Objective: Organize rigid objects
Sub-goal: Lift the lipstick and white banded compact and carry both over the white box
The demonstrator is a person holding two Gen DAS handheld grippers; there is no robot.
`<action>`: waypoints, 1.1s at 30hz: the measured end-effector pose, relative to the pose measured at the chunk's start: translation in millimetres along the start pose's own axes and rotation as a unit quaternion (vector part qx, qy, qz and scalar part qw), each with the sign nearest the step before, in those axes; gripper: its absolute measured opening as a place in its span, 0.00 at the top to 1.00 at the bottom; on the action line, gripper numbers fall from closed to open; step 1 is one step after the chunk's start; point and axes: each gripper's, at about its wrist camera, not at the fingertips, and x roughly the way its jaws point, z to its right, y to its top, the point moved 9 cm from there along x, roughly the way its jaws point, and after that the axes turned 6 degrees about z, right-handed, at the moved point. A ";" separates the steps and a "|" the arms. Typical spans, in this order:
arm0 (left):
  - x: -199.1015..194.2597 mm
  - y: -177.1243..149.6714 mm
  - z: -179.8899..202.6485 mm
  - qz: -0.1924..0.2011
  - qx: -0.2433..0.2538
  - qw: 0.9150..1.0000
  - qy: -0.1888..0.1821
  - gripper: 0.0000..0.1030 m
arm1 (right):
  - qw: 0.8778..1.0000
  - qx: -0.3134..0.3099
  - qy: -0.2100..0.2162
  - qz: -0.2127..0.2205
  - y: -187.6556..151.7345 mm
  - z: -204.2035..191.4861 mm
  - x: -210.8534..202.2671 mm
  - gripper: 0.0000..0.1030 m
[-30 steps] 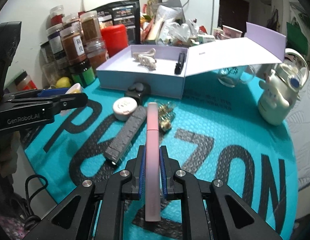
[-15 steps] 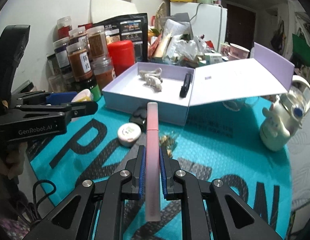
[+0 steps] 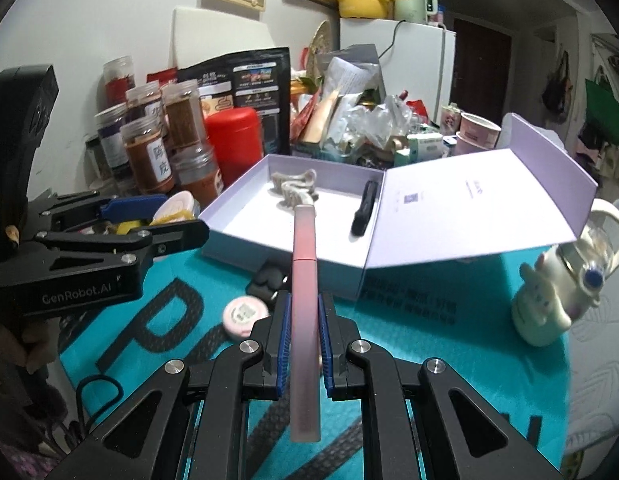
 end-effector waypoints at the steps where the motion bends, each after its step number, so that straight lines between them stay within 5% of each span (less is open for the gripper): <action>1: 2.5 2.4 0.0 0.000 0.003 1.000 0.000 0.47 | 1.000 -0.001 -0.001 0.001 2.6 1.3 1.2 0.87; 33: 84.1 96.6 -18.6 0.025 0.041 0.999 0.001 0.47 | 0.999 -0.012 -0.003 0.029 92.4 47.6 81.3 0.87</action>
